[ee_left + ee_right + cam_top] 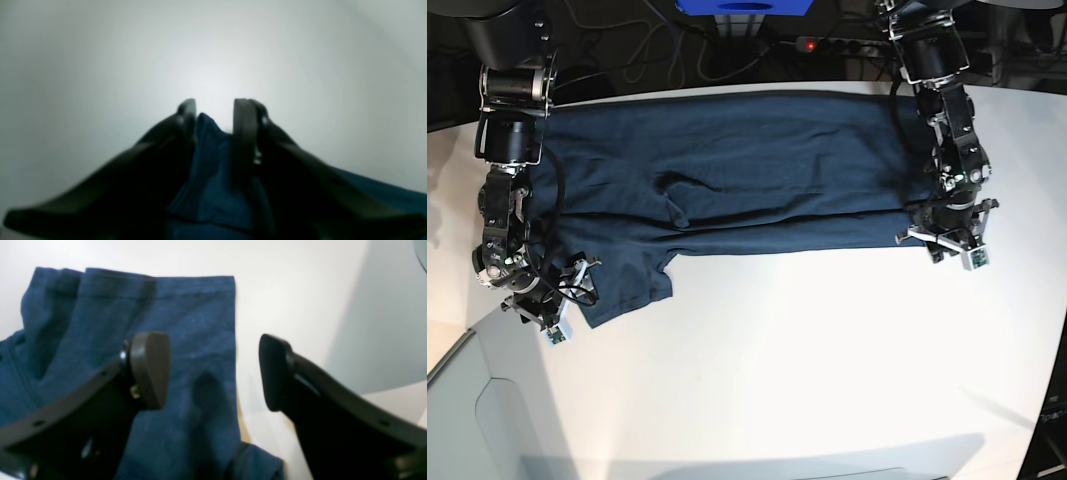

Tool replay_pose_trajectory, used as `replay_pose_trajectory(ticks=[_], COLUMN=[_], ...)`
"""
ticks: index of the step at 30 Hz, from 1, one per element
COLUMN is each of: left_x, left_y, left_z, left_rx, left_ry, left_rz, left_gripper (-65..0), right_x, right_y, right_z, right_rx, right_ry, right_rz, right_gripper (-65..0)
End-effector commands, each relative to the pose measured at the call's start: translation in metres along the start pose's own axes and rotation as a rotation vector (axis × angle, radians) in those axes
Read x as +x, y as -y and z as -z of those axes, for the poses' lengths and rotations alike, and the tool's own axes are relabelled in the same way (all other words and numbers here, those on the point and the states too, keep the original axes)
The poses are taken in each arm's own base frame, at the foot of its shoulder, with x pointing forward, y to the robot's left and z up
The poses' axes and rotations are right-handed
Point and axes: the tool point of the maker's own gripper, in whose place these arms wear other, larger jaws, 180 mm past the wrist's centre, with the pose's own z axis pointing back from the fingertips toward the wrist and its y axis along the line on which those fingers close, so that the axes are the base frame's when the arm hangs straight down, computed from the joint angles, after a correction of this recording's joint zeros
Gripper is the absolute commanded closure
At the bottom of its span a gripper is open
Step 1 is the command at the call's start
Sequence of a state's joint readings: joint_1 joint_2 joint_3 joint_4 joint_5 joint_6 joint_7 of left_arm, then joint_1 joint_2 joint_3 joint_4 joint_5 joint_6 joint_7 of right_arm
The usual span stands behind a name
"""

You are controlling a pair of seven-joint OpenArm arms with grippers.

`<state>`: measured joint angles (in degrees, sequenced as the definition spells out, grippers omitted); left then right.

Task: Fold the T-shirt properly
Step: 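Regrasp the shirt edge near the sleeve with the right gripper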

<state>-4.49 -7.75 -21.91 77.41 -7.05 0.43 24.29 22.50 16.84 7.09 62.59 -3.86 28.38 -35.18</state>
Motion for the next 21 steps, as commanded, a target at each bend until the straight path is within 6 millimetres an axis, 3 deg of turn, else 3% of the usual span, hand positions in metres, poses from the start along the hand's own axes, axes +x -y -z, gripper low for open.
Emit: replay_pose_trajectory(ticks=[1, 8, 15, 21], left_x=[0.0177, 0.0163, 0.0165, 0.019], left_y=[0.001, 0.0014, 0.0003, -0.0004], left_z=[0.0002, 0.0005, 0.0004, -0.0009], left_rx=[-0.003, -0.004, -0.001, 0.001], left_ry=[0.051, 0.047, 0.048, 0.054], left_rz=[0.001, -0.001, -0.003, -0.003], left_gripper=[-20.0, -18.9, 0.0, 0.0], right_x=[0.0237, 0.0237, 0.0229, 0.0245], right_y=[0.0126, 0.0126, 0.0123, 0.0132], right_z=[-0.0079, -0.0079, -0.0078, -0.008], right_rx=[-0.022, -0.022, -0.021, -0.023], right_ry=[0.064, 0.064, 0.063, 0.066], right_rz=[-0.01, -0.01, -0.009, -0.009], right_gripper=[-39.6, -39.6, -39.6, -39.6])
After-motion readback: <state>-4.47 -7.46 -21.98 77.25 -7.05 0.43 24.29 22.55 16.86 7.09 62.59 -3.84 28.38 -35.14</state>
